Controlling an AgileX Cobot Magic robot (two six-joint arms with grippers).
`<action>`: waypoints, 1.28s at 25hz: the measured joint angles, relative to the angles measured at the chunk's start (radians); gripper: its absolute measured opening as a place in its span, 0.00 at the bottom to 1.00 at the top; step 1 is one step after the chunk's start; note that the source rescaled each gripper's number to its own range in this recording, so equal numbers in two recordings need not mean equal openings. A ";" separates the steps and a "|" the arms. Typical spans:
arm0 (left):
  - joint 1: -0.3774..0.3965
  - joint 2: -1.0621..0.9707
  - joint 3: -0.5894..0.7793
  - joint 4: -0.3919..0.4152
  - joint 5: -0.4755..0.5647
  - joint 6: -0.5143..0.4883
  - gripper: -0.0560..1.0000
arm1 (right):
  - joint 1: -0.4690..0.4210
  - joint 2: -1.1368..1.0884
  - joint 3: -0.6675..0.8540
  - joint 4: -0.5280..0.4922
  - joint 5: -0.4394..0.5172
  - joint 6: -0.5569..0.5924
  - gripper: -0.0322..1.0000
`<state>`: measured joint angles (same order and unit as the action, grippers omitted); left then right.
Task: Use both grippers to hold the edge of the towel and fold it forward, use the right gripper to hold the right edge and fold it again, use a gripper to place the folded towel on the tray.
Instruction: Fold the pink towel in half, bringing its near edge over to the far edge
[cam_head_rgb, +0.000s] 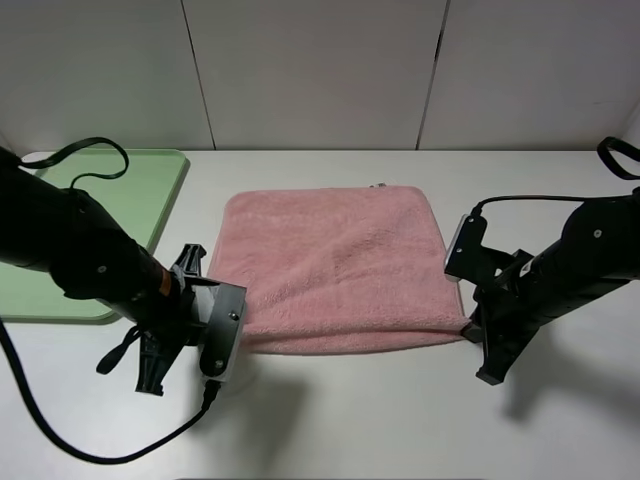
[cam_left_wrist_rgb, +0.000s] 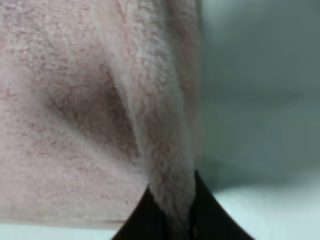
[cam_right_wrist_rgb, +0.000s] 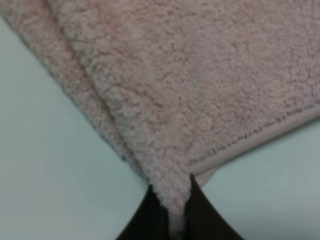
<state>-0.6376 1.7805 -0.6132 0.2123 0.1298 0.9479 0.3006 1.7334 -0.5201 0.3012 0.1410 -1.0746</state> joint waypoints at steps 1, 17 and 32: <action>0.000 -0.015 0.000 0.000 0.010 0.000 0.06 | 0.004 0.000 0.000 0.000 0.000 0.010 0.03; 0.000 -0.187 0.006 0.021 0.226 -0.065 0.06 | 0.107 -0.191 0.003 -0.006 0.103 0.147 0.03; -0.041 -0.412 0.006 0.088 0.372 -0.142 0.06 | 0.115 -0.440 0.003 -0.113 0.266 0.332 0.03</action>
<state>-0.6785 1.3682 -0.6070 0.3006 0.5020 0.8061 0.4154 1.2933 -0.5172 0.1884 0.4066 -0.7429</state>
